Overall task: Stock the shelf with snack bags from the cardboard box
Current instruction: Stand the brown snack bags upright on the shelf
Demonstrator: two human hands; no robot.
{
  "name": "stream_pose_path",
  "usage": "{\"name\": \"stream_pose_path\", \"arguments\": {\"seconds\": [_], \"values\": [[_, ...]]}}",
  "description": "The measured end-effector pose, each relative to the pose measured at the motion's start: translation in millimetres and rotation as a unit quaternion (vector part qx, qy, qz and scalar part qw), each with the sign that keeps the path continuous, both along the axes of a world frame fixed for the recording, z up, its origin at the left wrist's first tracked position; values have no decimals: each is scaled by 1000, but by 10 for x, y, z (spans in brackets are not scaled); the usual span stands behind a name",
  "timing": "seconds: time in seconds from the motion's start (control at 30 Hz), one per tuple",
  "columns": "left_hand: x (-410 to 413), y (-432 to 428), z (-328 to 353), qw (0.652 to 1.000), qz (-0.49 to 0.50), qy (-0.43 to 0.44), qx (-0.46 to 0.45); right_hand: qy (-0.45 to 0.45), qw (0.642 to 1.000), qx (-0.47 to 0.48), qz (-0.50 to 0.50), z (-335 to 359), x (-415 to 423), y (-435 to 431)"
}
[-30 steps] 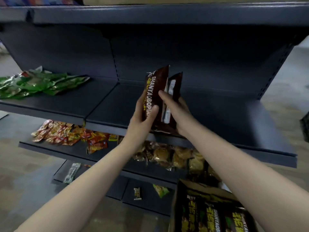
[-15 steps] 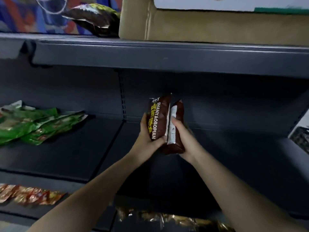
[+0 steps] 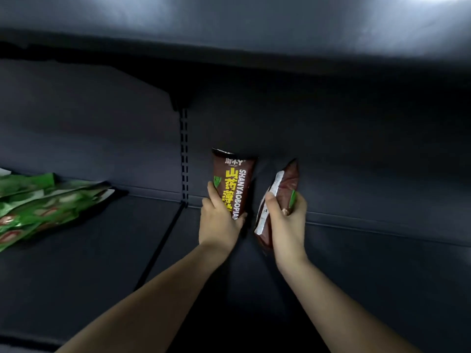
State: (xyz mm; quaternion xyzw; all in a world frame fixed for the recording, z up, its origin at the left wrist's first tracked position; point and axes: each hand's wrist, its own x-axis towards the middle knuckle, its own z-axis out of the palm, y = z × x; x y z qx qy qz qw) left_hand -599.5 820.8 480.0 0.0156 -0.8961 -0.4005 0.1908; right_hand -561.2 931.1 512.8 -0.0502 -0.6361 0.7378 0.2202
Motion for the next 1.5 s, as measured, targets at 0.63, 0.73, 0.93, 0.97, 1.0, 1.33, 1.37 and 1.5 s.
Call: {"name": "stream_pose_path", "arguments": {"seconds": [0.63,0.73,0.93,0.97,1.0,1.33,1.37,1.5], "values": [[-179,-169,106,911,-97,176,-361,-23,1000,2,7,-254,-70,-41],[-159,-77,123,938,-99,134,-304,-32,999,-4,10,-258,-71,-43],[-50,-52,191,953,-115,112,-259,-26,1000,9,11,-256,-50,-49],[-61,-98,161,947,-106,130,-273,-21,1000,14,6,-250,-35,-48],[-47,-145,149,941,-97,152,-285,-16,1000,19,-4,-234,-19,-48],[603,-183,306,955,-247,86,140,52,962,265,-38,-167,266,-327],[623,-153,332,943,-239,52,224,62,957,283,-12,-172,288,-361],[584,-139,452,899,-195,-11,391,41,961,253,106,-163,317,-330]]}}
